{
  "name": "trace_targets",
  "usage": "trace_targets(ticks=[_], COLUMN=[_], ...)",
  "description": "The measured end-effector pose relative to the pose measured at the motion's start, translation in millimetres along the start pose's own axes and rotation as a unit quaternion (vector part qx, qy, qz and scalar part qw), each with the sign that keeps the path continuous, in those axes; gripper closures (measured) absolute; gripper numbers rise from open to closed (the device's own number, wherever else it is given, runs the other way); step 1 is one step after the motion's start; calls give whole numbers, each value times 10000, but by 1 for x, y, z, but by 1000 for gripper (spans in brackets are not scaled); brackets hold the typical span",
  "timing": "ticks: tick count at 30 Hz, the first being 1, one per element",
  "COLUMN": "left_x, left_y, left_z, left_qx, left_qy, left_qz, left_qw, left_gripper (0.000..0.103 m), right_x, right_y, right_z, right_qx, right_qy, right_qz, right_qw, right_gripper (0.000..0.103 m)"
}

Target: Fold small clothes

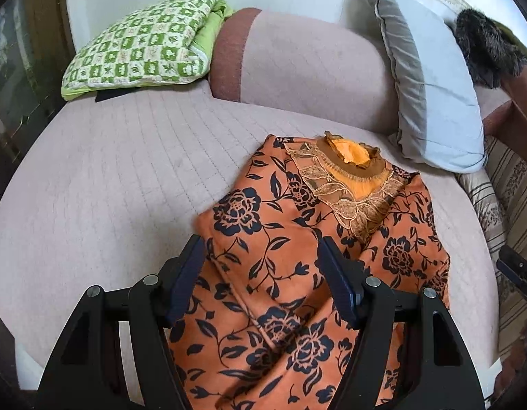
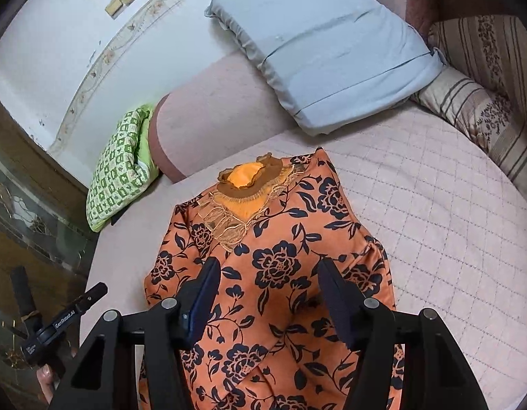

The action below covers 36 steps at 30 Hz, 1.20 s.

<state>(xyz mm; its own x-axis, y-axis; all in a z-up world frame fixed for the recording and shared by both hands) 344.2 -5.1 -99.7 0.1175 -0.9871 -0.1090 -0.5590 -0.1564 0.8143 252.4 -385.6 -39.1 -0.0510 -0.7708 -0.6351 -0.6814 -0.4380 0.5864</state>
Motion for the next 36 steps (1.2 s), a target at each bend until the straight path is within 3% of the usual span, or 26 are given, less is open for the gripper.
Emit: trace_targets(ticks=[10,18,20,24,25,30,34,36], left_x=[18,32,33,34,36,48,53,46], left_y=[-38,-92,-121,-161,-170,-209,-249,-265], left_z=[-31,-62,-72,-92,-99,-122,-126,-123], left_qx=[-151,-474,-789,-1072,-1090,-1136,-1545,-1776], left_qy=[49,0,113,184,194,121,218,494], left_qz=[-53,182,194,317,303,185,261,317], left_qw=[9999,9987,9966,9936,9934,9933,9874,9823], left_gripper=[34,34,34,34,34,34,35,42], right_x=[5,26,43,82,92,136,151,159], right_y=[-17,-54,-74,-120,-128,-167,-194,-212], right_z=[-21,-42,-55,-82,-87,-111,-127,-133], right_qx=[-32,-266,-510,-709,-755,-789,-880,-1046], right_qy=[238,194,-118,-294,-415,-759,-899,-943], right_qz=[314,332,12,335,311,330,236,275], right_qw=[9992,9989,9986,9965,9958,9934,9918,9897], right_gripper=[45,45,45,46,51,51,51,51])
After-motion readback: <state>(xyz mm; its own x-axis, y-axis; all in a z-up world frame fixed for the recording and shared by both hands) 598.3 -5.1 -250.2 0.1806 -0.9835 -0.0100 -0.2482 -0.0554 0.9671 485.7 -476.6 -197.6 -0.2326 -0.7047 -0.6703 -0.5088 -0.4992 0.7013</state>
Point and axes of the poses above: each gripper's, at about its wrist camera, not at the fingertips, and y roughly against the way its jaws point, x to its right, z to its underside, the point moved 1 cm from there along -y, roughly the way its jaws point, and after that the axes turned 15 degrees about -z, right-handed, at the moved point
